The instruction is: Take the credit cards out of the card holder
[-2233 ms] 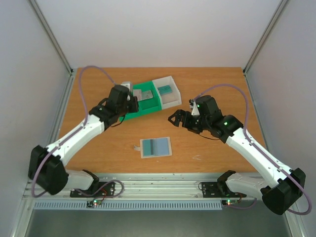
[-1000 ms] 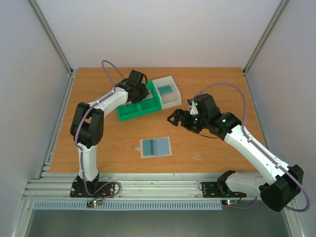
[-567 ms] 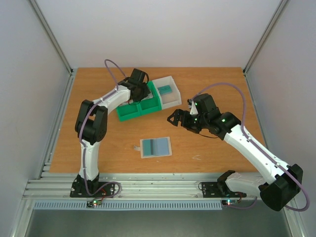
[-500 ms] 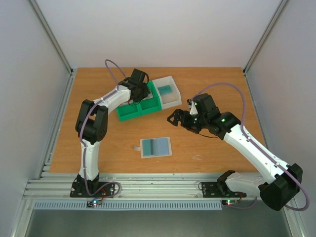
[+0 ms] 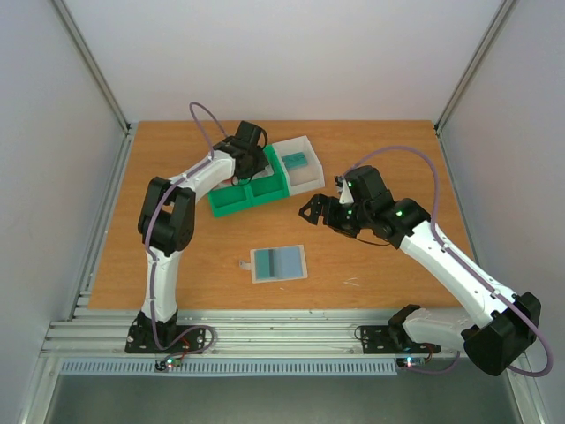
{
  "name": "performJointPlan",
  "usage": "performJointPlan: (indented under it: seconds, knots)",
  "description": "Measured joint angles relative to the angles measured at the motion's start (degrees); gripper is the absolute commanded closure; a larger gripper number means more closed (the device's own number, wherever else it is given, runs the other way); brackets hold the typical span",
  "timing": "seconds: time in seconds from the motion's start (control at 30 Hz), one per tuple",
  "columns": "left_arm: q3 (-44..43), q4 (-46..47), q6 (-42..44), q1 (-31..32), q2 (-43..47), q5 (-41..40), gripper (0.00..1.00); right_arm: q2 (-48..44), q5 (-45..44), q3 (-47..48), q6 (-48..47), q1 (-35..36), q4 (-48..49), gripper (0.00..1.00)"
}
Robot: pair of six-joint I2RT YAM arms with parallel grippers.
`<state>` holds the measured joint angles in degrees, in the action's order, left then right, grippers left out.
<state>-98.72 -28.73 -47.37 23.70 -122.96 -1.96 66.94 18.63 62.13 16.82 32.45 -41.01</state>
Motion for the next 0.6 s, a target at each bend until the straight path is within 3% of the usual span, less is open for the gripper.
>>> performJointPlan:
  seconds: [0.6]
  knots:
    - [-0.98,-1.95,2.08,0.00,-0.09,-1.11,0.80,0.24,0.24,0.28,0.00,-0.04,-0.61,0.02]
